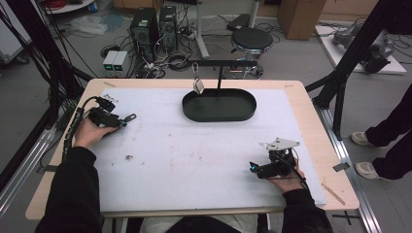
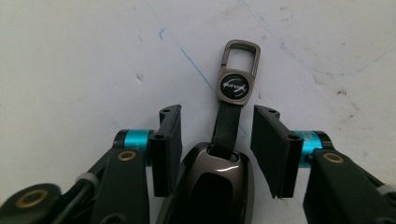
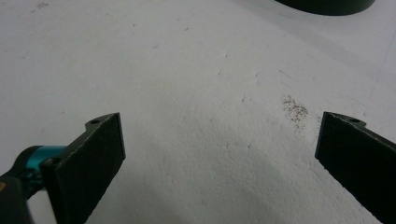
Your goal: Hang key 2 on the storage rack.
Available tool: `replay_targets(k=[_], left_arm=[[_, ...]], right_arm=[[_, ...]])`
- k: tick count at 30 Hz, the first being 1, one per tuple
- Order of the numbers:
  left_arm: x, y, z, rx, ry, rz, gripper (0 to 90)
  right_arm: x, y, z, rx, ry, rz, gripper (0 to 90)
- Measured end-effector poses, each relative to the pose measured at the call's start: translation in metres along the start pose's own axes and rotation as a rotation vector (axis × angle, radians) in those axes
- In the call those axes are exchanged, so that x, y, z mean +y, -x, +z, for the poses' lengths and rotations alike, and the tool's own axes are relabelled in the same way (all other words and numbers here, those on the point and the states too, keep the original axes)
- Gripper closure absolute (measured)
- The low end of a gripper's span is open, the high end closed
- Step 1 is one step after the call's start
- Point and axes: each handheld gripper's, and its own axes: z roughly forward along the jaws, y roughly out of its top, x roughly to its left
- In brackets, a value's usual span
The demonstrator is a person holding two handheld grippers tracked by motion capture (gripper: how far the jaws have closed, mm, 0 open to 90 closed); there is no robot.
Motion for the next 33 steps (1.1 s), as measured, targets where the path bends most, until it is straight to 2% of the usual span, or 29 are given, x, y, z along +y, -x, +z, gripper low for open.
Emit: replay_targets(k=[4, 7, 12, 23, 33], left_arm=[[0.002, 0.002, 0.002, 0.016, -0.002, 0.013, 61.9], [0.003, 0.004, 0.003, 0.022, 0.002, 0.022, 73.1], [0.005, 0.007, 0.004, 0.037, 0.0, 0.046, 83.6], [0.005, 0.004, -0.01, 0.008, 0.016, 0.029, 85.6], [0.006, 0.004, -0.033, -0.013, 0.077, 0.019, 85.9]], right_arm=[[0.0, 0.0, 0.001, 0.001, -0.002, -0.003, 0.7], [0.0, -0.001, 0.001, 0.001, -0.006, -0.002, 0.7], [0.0, 0.0, 0.0, 0.0, -0.005, -0.002, 0.7], [0.0, 0.0, 0.0, 0.002, -0.003, 0.002, 0.7], [0.001, 0.0, 0.0, 0.004, 0.006, -0.001, 0.7]])
